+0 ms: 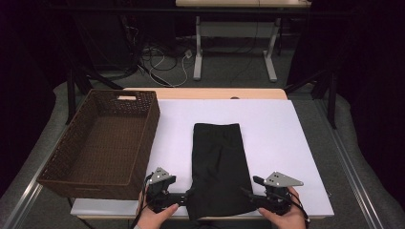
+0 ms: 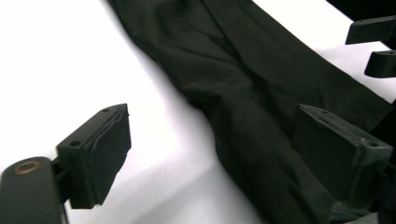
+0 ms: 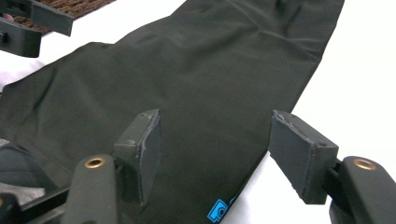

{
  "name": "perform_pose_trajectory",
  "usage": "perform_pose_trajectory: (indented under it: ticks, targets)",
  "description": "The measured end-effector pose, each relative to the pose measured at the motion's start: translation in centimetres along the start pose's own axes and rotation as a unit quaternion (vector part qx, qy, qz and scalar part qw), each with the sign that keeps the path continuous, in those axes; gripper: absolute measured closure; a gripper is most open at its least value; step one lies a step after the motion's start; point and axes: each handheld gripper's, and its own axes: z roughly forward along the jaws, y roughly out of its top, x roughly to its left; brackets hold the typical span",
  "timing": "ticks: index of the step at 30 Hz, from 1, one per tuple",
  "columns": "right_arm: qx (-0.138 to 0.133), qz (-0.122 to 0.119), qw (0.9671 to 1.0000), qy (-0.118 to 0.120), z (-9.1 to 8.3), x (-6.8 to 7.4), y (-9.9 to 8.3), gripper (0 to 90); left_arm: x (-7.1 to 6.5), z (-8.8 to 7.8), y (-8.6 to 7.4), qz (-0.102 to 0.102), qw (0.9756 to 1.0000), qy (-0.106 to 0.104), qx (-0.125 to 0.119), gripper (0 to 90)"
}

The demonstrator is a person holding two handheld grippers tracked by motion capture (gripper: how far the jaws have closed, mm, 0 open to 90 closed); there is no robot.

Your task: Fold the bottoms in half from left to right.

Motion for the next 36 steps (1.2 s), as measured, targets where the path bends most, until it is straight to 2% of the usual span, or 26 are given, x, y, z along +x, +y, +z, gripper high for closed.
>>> perform_pose_trajectory:
  ticks: [3, 6, 9, 10, 13, 14, 16, 19, 23, 26, 29, 32, 36]
  targets:
    - [0.006, 0.009, 0.9999, 0.001, 0.2, -0.3, 0.1, 30.3, 0.3, 0.2, 0.1, 0.0, 1.0, 0.003, -0.001, 8.8]
    - [0.006, 0.006, 1.0, -0.003, 0.5, -0.6, 0.4, 24.4, 0.4, 0.3, 0.5, -0.002, 1.0, 0.005, -0.002, 8.3]
    - [0.01, 0.003, 0.9999, -0.003, 0.8, -0.9, 0.7, 20.2, 0.4, 0.3, 1.1, -0.012, 0.9999, -0.005, -0.004, 7.3]
    - [0.014, 0.0, 0.9999, -0.004, 0.9, -1.0, 0.8, 19.3, 0.4, 0.3, 1.4, -0.015, 0.9998, -0.015, -0.001, 7.5]
    - [0.026, 0.011, 0.9996, -0.002, 1.1, -1.4, 1.0, 16.5, 0.3, 0.3, 2.1, -0.017, 0.9996, -0.023, -0.009, 7.4]
    - [0.025, 0.006, 0.9997, -0.001, 1.1, -1.6, 1.1, 15.8, 0.2, 0.3, 2.5, -0.016, 0.9994, -0.029, -0.01, 7.2]
    - [0.029, 0.01, 0.9995, -0.002, 1.2, -1.8, 1.4, 15.8, 0.2, 0.4, 3.2, -0.016, 0.9992, -0.035, -0.014, 5.9]
    - [0.029, 0.007, 0.9995, -0.006, 1.2, -2.2, 2.1, 15.0, 0.4, 0.7, 4.1, -0.014, 0.9987, -0.043, -0.021, 4.1]
    - [0.016, 0.005, 0.9998, -0.005, 1.1, -2.8, 3.6, 14.8, 0.5, 1.2, 5.3, -0.012, 0.9986, -0.043, -0.029, 4.1]
    - [0.013, -0.002, 0.9999, -0.007, 1.2, -3.4, 4.9, 14.6, 0.4, 1.5, 6.4, 0.009, 0.9988, -0.042, -0.023, 4.1]
    - [0.014, -0.002, 0.9999, -0.01, 1.6, -4.2, 5.9, 13.2, 0.3, 1.8, 7.7, 0.02, 0.9989, -0.042, -0.01, 4.1]
    - [0.022, 0.005, 0.9997, -0.006, 2.2, -4.8, 6.9, 9.8, 0.4, 2.3, 8.9, 0.022, 0.9989, -0.041, -0.011, 4.2]
    - [0.025, -0.013, 0.9995, -0.012, 2.7, -5.2, 8.4, 8.8, 0.5, 2.6, 10.7, 0.014, 0.9986, -0.042, -0.029, 5.0]
